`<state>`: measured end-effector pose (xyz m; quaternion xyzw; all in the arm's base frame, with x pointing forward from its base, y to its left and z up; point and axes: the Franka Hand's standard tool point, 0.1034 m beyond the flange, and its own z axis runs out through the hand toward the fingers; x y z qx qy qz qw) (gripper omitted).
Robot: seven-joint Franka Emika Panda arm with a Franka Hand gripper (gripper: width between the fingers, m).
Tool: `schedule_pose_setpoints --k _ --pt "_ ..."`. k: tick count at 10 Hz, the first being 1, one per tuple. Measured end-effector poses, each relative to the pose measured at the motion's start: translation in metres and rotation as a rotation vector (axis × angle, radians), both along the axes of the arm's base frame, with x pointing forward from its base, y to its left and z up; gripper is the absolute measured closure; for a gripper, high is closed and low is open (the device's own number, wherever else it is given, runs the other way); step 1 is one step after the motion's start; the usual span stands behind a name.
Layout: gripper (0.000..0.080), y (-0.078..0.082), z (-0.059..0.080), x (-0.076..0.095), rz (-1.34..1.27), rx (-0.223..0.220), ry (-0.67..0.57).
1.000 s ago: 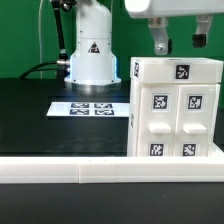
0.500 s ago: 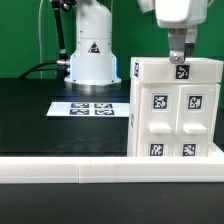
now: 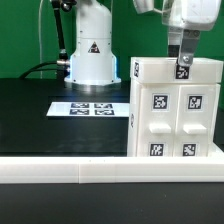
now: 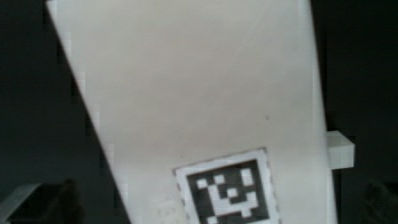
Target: Assemble cabinet
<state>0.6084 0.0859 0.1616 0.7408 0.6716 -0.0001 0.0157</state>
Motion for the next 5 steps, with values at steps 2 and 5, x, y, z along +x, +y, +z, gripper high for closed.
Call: schedule_pose_setpoints --k 2,5 --pt "0.0002 -0.0041 -0.0038 -0.0019 -0.013 0.003 -0.008" --pt "0.0027 -0.0062 -0.0057 -0.0024 -0.024 0.002 -0.005"
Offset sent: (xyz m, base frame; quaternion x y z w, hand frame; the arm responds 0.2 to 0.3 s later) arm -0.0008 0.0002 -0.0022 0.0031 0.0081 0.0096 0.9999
